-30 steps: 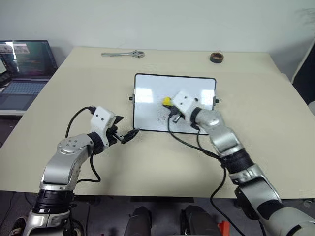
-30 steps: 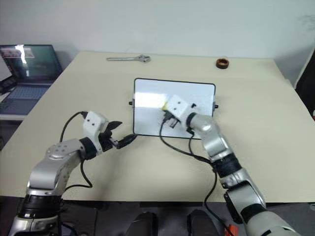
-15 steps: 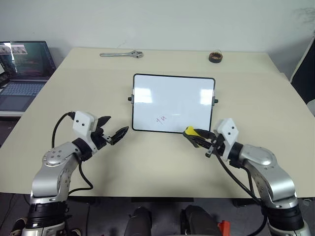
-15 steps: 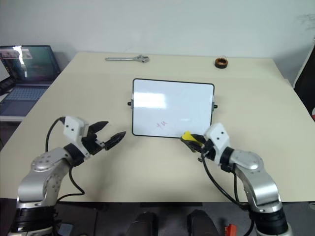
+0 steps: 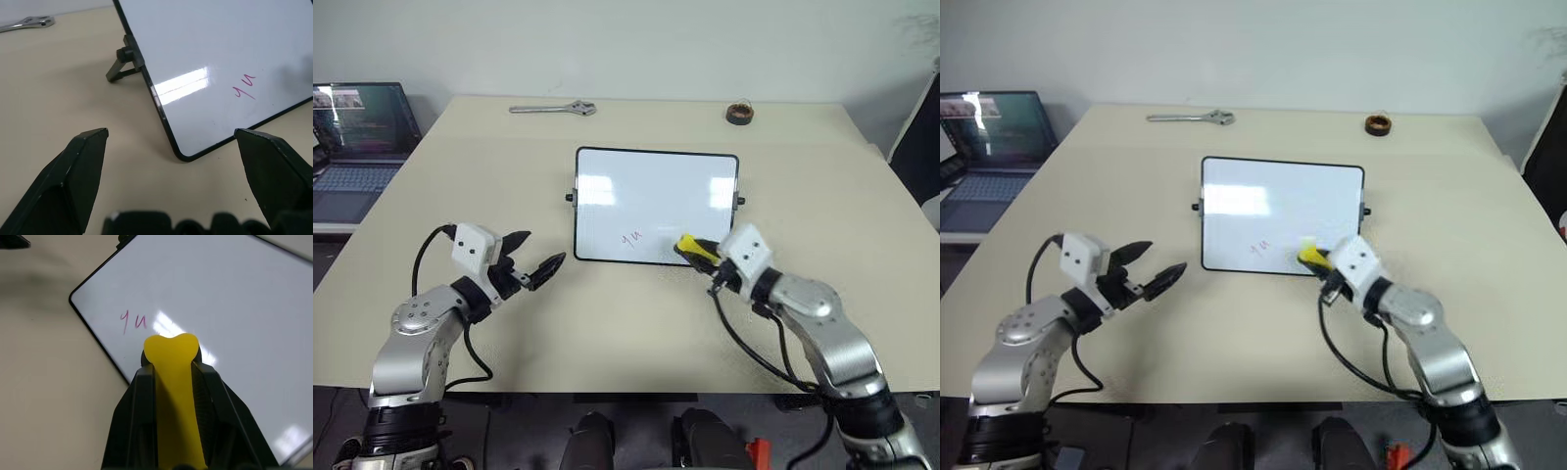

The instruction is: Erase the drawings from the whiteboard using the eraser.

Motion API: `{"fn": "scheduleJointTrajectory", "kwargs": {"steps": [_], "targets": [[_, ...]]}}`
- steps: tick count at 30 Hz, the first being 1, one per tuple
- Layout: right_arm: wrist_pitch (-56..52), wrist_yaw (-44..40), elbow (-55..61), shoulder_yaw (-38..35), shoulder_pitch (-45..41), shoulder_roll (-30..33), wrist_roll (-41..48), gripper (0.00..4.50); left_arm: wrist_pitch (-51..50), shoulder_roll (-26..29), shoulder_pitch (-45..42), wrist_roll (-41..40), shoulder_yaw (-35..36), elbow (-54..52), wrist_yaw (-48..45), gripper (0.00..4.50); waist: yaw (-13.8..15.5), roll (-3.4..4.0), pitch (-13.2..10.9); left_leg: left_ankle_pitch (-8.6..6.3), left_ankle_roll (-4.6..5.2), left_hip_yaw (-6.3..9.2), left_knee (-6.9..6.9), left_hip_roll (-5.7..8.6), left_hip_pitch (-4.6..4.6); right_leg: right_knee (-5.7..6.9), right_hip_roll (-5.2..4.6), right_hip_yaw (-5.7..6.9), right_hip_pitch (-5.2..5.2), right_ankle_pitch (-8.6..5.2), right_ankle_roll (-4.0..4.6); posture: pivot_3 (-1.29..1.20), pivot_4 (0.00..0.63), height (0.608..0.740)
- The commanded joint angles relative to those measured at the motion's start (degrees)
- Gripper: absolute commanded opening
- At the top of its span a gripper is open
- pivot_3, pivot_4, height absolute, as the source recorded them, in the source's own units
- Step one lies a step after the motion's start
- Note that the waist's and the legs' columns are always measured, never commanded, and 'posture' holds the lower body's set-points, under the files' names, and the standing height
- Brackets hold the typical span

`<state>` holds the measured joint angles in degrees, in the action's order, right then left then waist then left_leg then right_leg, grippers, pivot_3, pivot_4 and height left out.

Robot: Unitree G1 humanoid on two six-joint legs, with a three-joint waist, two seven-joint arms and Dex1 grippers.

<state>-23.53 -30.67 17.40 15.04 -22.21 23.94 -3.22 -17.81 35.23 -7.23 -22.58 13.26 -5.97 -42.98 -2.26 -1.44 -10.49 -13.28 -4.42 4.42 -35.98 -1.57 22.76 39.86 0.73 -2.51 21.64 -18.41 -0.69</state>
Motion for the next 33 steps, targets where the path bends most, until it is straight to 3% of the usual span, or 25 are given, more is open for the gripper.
{"fn": "scheduleJointTrajectory", "kwargs": {"steps": [1,9,15,24,33], "targets": [[5.66,3.03,-8.49,4.77,-7.10,-1.95,-6.95,0.67,1.95,1.64,0.60,0.73,-1.69,-1.12,-3.18,4.50,0.04,0.00,0.00,0.00,0.00,0.01,0.01,-0.01,0.04,0.00,0.00,0.00,0.03,0.00,0.00,0.00,0.150,0.740],[13.92,5.87,-29.44,10.37,-19.01,-6.64,-14.98,0.67,2.49,1.90,1.09,1.99,-4.29,-2.45,-4.81,4.50,0.25,0.00,0.00,0.00,0.00,-0.02,-0.01,-0.08,0.10,0.03,-0.05,-0.01,0.10,0.01,0.02,0.00,0.150,0.740],[14.28,-6.28,-29.73,18.11,-19.33,-5.61,-18.16,0.63,2.99,1.22,1.51,2.68,-4.59,-1.98,-4.48,4.50,0.24,-0.01,0.01,0.00,0.01,0.01,-0.05,-0.08,-0.18,0.11,-0.02,0.00,-0.13,0.01,0.03,0.00,0.150,0.740],[17.52,5.48,-34.52,14.23,-25.06,-10.59,-21.84,0.51,4.10,0.61,1.54,3.08,-5.06,-0.56,-4.77,4.50,0.14,0.00,0.01,0.01,0.00,0.05,-0.07,-0.09,-0.18,0.16,-0.01,0.03,-0.13,0.05,0.09,0.00,0.150,0.740],[15.61,-8.98,-34.56,19.87,-22.57,-10.90,-21.55,0.39,4.47,-0.12,1.43,3.38,-5.59,-0.53,-4.47,4.50,0.28,0.00,0.01,0.00,0.00,0.06,-0.04,-0.11,-0.10,0.08,-0.03,0.03,-0.10,0.04,0.09,0.00,0.150,0.740]]}}
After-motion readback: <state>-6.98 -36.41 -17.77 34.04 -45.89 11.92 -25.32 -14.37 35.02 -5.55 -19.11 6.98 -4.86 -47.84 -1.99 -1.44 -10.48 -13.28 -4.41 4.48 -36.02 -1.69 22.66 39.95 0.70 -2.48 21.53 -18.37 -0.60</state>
